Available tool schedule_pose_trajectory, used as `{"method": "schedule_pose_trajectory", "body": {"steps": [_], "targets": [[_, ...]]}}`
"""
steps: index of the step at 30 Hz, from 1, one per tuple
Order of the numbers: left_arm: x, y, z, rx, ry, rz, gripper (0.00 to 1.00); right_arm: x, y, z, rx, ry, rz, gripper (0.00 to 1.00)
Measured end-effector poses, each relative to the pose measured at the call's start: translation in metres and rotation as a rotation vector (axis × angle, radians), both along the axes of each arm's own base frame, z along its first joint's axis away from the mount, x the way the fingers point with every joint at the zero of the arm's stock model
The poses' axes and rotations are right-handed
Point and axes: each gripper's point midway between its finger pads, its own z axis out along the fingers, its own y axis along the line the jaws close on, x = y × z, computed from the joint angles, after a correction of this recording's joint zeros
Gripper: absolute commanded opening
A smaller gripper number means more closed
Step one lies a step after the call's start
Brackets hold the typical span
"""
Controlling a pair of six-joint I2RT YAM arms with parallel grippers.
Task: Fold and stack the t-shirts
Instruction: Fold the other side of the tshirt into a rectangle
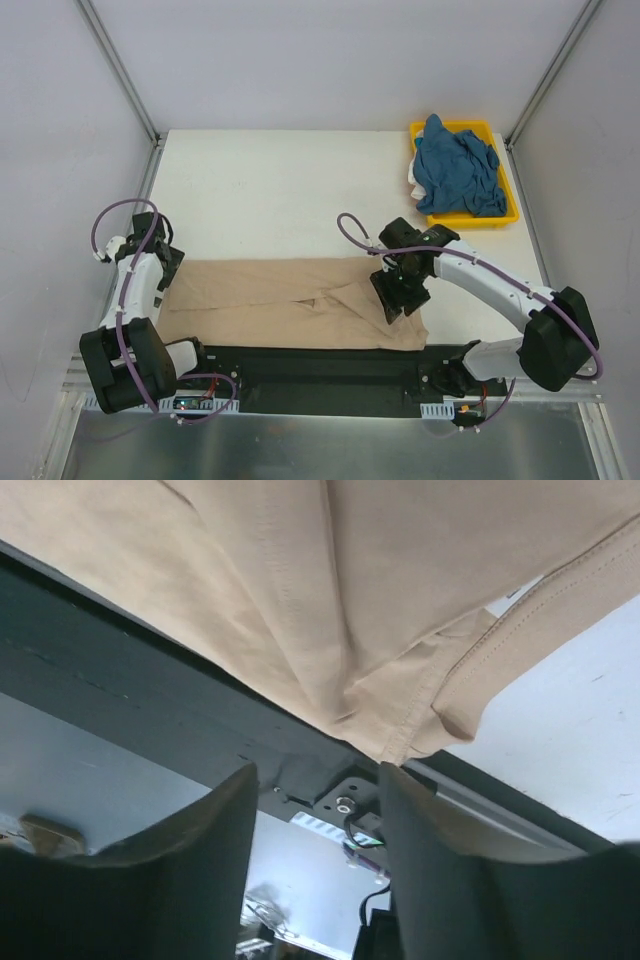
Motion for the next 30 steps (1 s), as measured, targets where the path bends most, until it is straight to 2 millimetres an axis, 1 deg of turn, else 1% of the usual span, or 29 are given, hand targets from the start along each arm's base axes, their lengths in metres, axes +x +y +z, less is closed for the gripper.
{"method": "schedule_pose_trajectory", "body": {"steps": [1,3,4,7,9,12,14,16,17,19,22,24,26,30], "targets": [[0.001,0.0,0.001,-0.003,-0.006,0.002,0.99,-0.003,-0.002,-0.001,-0.011,0.015,0.007,0.89],[0.005,-0.002,0.006,-0.012,-0.033,-0.003,0.99,-0.008,-0.004,-0.002,-0.022,0.032,0.002,0.98],[0.008,-0.004,0.011,-0.018,-0.055,-0.01,0.99,-0.009,-0.005,-0.002,-0.026,0.037,0.003,0.97],[0.021,-0.011,0.031,-0.046,-0.146,-0.044,0.99,-0.008,-0.006,-0.001,-0.03,0.032,0.005,0.97],[0.032,-0.021,0.043,-0.086,-0.211,-0.09,0.99,-0.003,-0.002,0.001,-0.017,0.015,0.002,0.97],[0.047,-0.04,0.051,-0.159,-0.276,-0.173,0.99,0.015,0.016,0.007,0.074,-0.038,-0.016,0.97],[0.056,-0.06,0.048,-0.22,-0.289,-0.249,0.99,0.029,0.031,0.009,0.141,-0.061,-0.034,0.97],[0.061,-0.079,0.038,-0.271,-0.27,-0.319,0.99,0.047,0.048,0.006,0.195,-0.068,-0.055,0.97],[0.062,-0.089,0.031,-0.301,-0.25,-0.354,0.99,0.056,0.057,0.002,0.215,-0.068,-0.064,0.97],[0.059,-0.102,0.013,-0.355,-0.196,-0.39,0.99,0.072,0.072,-0.008,0.24,-0.062,-0.076,0.97],[0.044,-0.107,-0.015,-0.395,-0.105,-0.394,0.99,0.086,0.085,-0.023,0.252,-0.052,-0.085,0.97],[0.034,-0.108,-0.026,-0.407,-0.065,-0.392,0.99,0.092,0.09,-0.032,0.257,-0.054,-0.09,0.97],[0.03,-0.109,-0.029,-0.411,-0.05,-0.395,0.99,0.098,0.094,-0.037,0.263,-0.061,-0.092,0.97],[0.031,-0.108,-0.03,-0.403,-0.051,-0.41,0.99,0.102,0.103,-0.04,0.3,-0.064,-0.087,0.97]]}}
